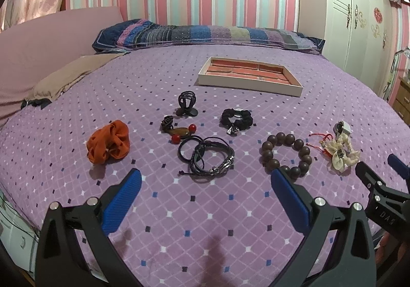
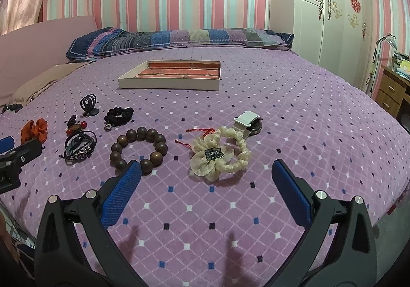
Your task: Organize jewelry
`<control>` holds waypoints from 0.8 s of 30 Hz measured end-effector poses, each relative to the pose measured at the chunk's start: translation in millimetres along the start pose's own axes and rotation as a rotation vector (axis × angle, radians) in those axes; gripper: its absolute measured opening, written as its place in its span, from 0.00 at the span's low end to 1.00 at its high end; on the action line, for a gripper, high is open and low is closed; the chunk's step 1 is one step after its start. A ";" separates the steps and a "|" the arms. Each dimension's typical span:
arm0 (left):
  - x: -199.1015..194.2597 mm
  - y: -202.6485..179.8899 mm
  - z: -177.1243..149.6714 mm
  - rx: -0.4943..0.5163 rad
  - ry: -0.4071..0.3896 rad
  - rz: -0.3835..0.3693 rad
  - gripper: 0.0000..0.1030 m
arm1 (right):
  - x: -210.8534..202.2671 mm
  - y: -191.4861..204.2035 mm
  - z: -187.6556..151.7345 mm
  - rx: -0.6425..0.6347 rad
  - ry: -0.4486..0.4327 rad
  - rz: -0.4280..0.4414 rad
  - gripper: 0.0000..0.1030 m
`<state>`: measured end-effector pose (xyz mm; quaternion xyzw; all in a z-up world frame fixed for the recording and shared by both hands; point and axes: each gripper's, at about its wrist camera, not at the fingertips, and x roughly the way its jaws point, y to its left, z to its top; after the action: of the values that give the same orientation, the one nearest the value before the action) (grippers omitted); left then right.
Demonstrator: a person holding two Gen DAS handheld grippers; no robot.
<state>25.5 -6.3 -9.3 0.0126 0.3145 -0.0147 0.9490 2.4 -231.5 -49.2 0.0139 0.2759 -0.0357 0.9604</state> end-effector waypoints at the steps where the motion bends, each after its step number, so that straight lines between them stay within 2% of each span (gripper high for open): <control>1: 0.1 -1.9 -0.2 0.009 -0.002 0.004 0.96 | 0.1 -0.6 0.0 0.002 -0.001 0.000 0.96; 16: 13.7 -2.1 2.3 0.016 0.013 0.023 0.96 | 15.0 -8.8 1.9 0.012 0.024 -0.019 0.96; 24: 28.4 2.2 5.2 0.010 0.028 0.006 0.96 | 21.7 -0.5 7.1 -0.041 -0.023 -0.078 0.96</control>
<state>51.4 -4.9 -22.1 0.0186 0.3277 -0.0134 0.9445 24.5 -233.6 -54.7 -0.0171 0.2656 -0.0675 0.9616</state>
